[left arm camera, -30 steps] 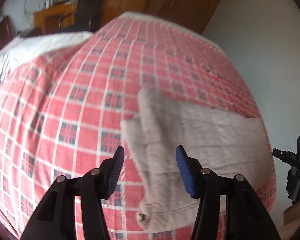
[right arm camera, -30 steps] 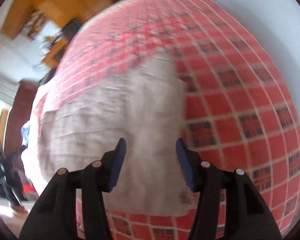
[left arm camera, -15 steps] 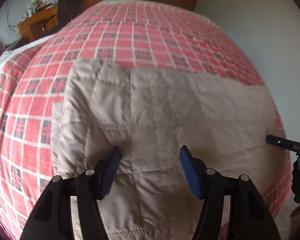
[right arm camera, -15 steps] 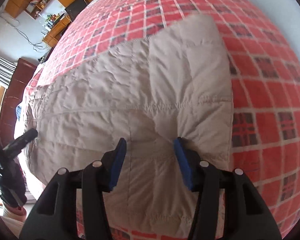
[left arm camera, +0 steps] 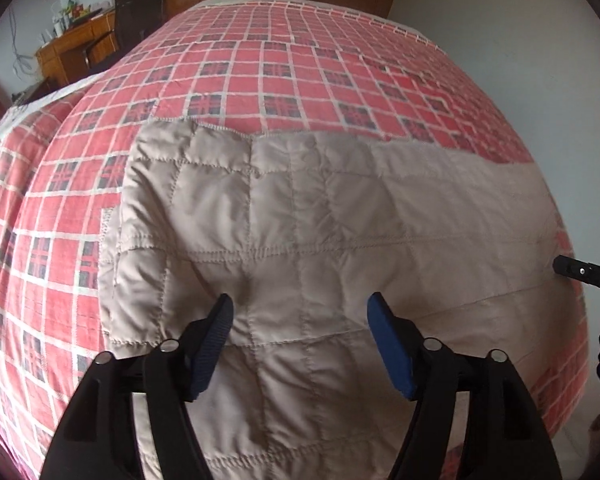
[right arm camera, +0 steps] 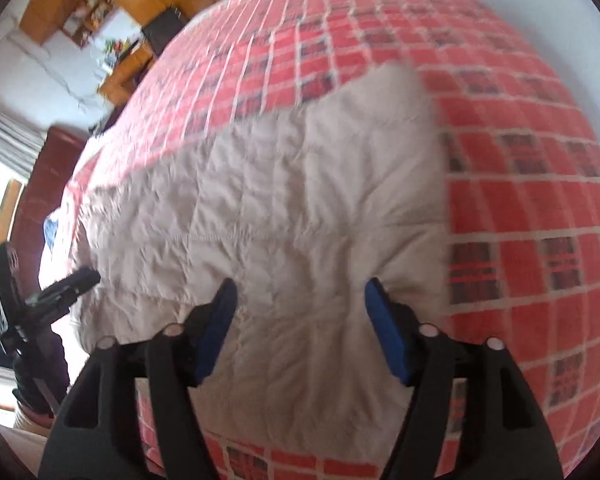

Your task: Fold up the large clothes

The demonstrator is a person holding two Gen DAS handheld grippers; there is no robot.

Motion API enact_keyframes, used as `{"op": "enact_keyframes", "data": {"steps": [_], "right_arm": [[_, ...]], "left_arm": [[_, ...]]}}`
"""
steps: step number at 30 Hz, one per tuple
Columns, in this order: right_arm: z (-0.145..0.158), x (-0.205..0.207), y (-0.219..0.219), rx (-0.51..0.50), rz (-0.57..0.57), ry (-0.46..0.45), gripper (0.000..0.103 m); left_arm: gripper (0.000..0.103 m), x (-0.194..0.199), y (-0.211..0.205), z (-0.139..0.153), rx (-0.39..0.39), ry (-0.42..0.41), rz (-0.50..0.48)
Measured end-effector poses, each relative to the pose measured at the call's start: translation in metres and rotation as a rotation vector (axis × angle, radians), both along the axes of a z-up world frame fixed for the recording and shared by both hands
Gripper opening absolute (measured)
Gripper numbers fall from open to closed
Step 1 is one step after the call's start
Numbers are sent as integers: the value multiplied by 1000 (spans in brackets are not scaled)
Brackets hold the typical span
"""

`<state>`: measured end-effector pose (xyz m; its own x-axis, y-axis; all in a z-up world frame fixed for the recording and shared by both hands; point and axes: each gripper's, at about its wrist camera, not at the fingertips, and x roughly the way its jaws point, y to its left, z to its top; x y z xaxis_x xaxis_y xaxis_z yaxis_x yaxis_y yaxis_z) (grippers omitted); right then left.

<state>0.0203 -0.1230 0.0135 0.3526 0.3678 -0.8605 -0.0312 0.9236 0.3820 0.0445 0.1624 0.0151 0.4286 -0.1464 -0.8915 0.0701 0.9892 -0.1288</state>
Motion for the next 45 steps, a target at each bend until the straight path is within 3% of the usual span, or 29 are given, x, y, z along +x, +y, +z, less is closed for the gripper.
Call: {"op": "enact_keyframes", "data": {"steps": [3,7,16,20,26,33,36,43,45], "right_arm": [[10,-5,-27,8,-44,-3,80],[-5,-5,-45,-35,-64,47,80],[-61,-3,-60,135,-65,162,81],[-64,-2,-63,172,-66,156,81],[-63,2,-55,162,-30,162,67],[-63,5,-48,158,-12,167,62],[-60,5,-43,191,-9,171,49],[-67,9,-29,234,-18,191,40],[-67,9,-32,266,-29,199,30]], "left_arm": [[77,0,-5,11,39,-21,19],[82,1,-14,15,66,-32,24],[83,1,-23,11,101,-26,36],[83,1,-22,8,108,-24,44],[84,1,-22,8,108,-27,44],[84,6,-23,-5,102,7,31],[84,7,-22,-14,98,33,27],[87,9,-19,-25,79,46,10],[87,9,-19,-26,74,49,5]]}}
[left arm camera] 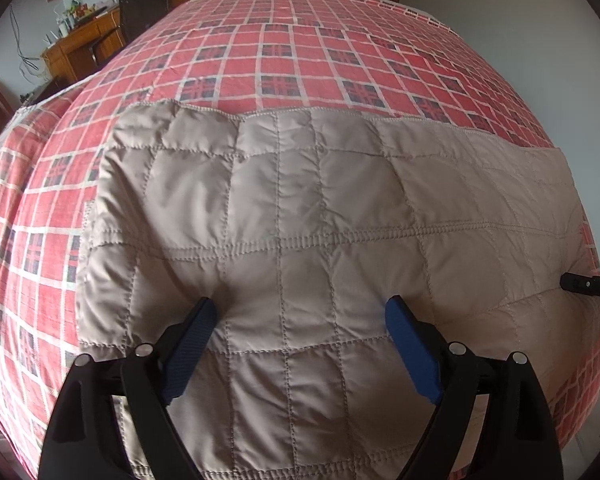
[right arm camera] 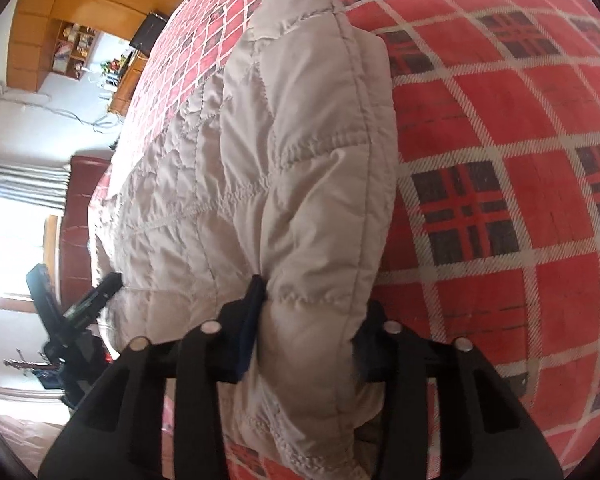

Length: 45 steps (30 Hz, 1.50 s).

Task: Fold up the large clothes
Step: 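Grasp the folded jacket end with the right gripper and lift it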

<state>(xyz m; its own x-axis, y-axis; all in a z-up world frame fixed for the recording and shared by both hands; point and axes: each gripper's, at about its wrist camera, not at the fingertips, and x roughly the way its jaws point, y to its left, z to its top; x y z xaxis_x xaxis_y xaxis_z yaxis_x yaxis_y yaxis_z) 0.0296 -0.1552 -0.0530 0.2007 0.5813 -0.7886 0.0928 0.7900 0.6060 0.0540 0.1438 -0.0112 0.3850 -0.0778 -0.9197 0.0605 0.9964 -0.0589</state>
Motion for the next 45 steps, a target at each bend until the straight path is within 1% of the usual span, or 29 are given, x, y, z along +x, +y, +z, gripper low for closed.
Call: {"op": "enact_keyframes", "data": {"steps": [3,5,8,9,11,12,13,16,19,20,22,23,26,29,30,31,34,39,41,45], "right_arm": [[14,-2,-1,16,-2,-22,20],[28,-6,0,28,-9,-35,18],[56,-8,4,50,-8,-65,17],[71,-8,12,47,7,-82,17],[93,-8,27,40,44,-116,17],[108,-8,39,25,74,-137,17],[117,-8,48,13,95,-145,17],[144,-4,86,-33,172,-175,17],[157,-2,123,-71,248,-197,18],[162,-1,140,-108,279,-208,18],[165,1,160,-156,327,-224,19],[164,1,177,-182,358,-228,20],[154,0,214,-226,431,-239,24],[140,3,234,-214,472,-236,28],[132,4,239,-197,478,-224,30],[125,6,244,-180,479,-214,30],[110,9,250,-132,481,-191,34],[94,3,248,-113,502,-207,40],[96,2,253,-101,505,-218,43],[95,2,254,-88,514,-237,47]], "left_arm": [[88,0,0,-2,0,-1,-13],[88,1,1,-3,-6,1,-17],[89,2,2,-5,-18,5,-22],[89,2,2,-5,-22,5,-25],[90,2,3,-4,-30,6,-30],[90,3,4,-3,-39,8,-33],[90,3,5,-1,-49,10,-35],[88,1,12,6,-104,12,-30],[87,-1,27,22,-190,6,-7],[87,-3,33,30,-221,-7,-2],[87,-5,42,46,-278,-35,5],[87,-6,47,56,-313,-53,6],[87,-6,60,80,-419,-92,11],[88,-1,68,95,-544,-105,-6],[88,0,68,97,-574,-104,-16],[88,3,67,96,-606,-95,-24],[88,14,62,86,-669,-57,-45],[88,33,41,61,-742,43,-126],[88,40,28,51,-759,83,-158],[87,60,12,33,-703,134,-182]]}}
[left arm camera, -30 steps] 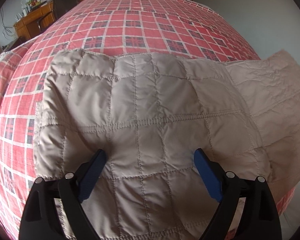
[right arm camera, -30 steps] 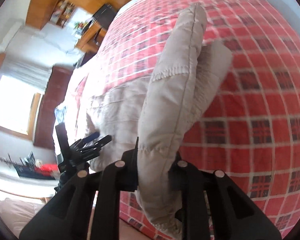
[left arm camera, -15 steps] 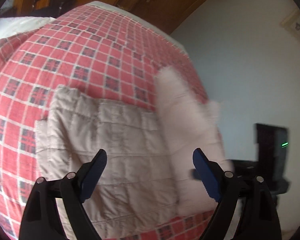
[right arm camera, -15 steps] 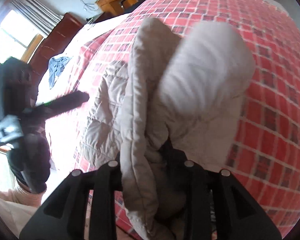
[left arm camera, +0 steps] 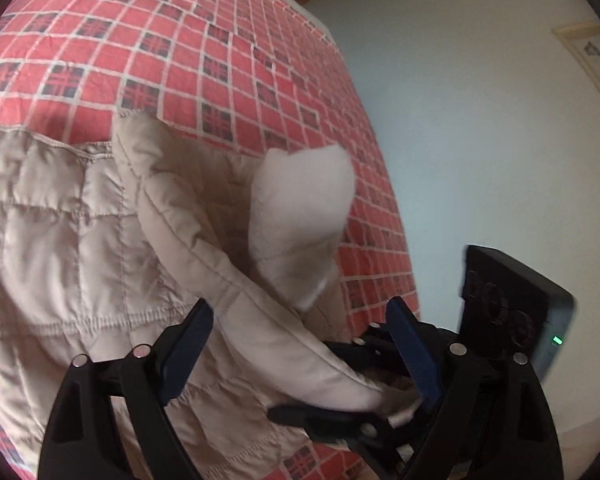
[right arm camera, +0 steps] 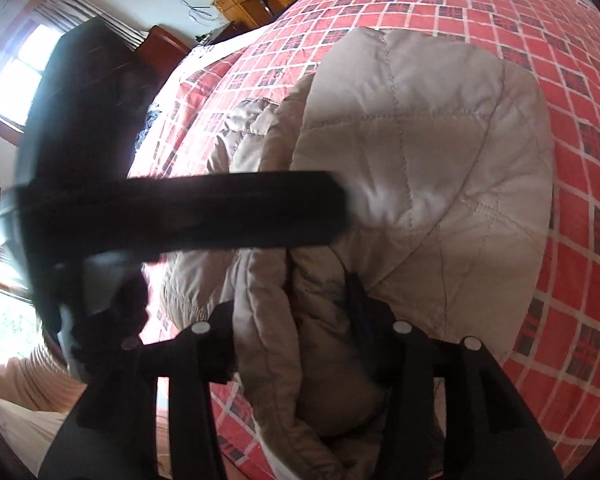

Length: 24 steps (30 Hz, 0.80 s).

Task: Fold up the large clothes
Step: 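Grasp the folded jacket end with the right gripper and lift it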

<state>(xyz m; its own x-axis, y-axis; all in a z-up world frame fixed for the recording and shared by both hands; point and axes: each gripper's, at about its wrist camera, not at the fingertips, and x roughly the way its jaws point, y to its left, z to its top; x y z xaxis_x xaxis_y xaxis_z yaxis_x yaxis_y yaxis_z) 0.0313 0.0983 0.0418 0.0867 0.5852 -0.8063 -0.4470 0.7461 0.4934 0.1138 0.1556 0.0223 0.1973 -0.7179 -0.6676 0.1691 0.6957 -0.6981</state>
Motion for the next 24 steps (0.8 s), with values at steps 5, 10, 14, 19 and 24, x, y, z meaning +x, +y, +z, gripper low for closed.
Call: {"op": "enact_keyframes", "data": {"steps": [5,10,14,19,24], "right_arm": [[20,-9,-16,25,-6,-47,49],[58,-22,-60,153,-77,-61,60],[71,-20,-113,195,-210,-69,63],[35,-11,-136,-35,-325,-62,61],[20,-15,-118,38,-271,-3,63]], "left_arm": [[49,16,-10,-21,33,68,18],[20,16,-10,-20,26,42,29],[15,15,-3,-13,-21,4,-8],[13,5,0,31,-111,-104,-94],[13,-3,18,78,-156,-218,-132]]}}
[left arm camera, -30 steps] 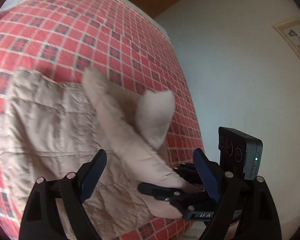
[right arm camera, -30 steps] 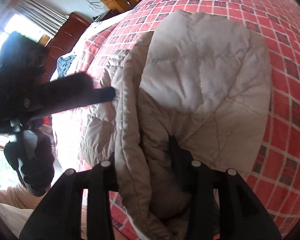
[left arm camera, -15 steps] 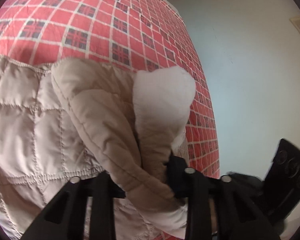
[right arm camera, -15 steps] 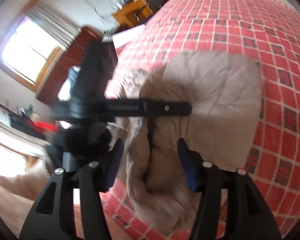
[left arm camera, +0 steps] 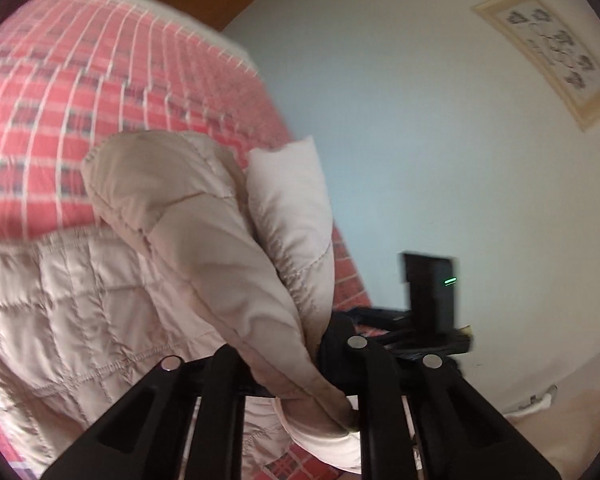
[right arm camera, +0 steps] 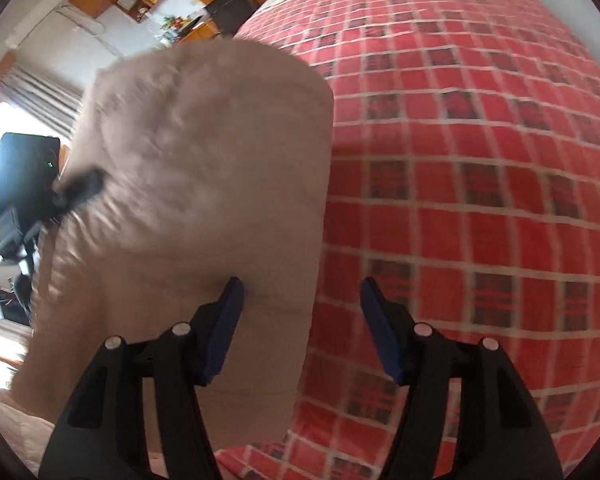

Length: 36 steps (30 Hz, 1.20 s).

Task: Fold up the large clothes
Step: 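Grasp the folded jacket end with the right gripper and lift it, then fold the lifted jacket end over the bundle with the right gripper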

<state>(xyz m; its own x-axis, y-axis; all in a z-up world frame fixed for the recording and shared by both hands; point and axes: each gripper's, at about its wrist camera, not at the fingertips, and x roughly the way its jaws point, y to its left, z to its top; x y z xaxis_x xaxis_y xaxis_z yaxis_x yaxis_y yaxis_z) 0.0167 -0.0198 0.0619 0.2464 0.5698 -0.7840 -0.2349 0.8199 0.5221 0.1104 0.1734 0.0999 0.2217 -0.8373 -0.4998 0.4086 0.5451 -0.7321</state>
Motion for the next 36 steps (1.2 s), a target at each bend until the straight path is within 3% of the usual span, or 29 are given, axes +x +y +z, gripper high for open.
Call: {"op": "enact_keyframes", "data": {"steps": [6,14,20,25,30,31,36], "right_arm": [[17,4,30,67,80,-11,68],[3,6,80,39,164,83,69],[-5,0,108,-119,185,74,73],[-16,-7,119,-232,184,50,76],[-10,-12,120,-231,195,57,77],[-9,-11,115,-218,194,60,77],[16,0,90,-154,162,36,66]], "left_arm": [[13,-6,60,12,21,-35,56],[14,1,132,-46,-2,60,104],[17,8,140,-108,44,133,97],[22,10,144,-132,1,153,133],[37,-4,147,-113,108,171,199],[44,-10,151,-105,154,164,231],[45,-56,181,-52,272,114,387]]}}
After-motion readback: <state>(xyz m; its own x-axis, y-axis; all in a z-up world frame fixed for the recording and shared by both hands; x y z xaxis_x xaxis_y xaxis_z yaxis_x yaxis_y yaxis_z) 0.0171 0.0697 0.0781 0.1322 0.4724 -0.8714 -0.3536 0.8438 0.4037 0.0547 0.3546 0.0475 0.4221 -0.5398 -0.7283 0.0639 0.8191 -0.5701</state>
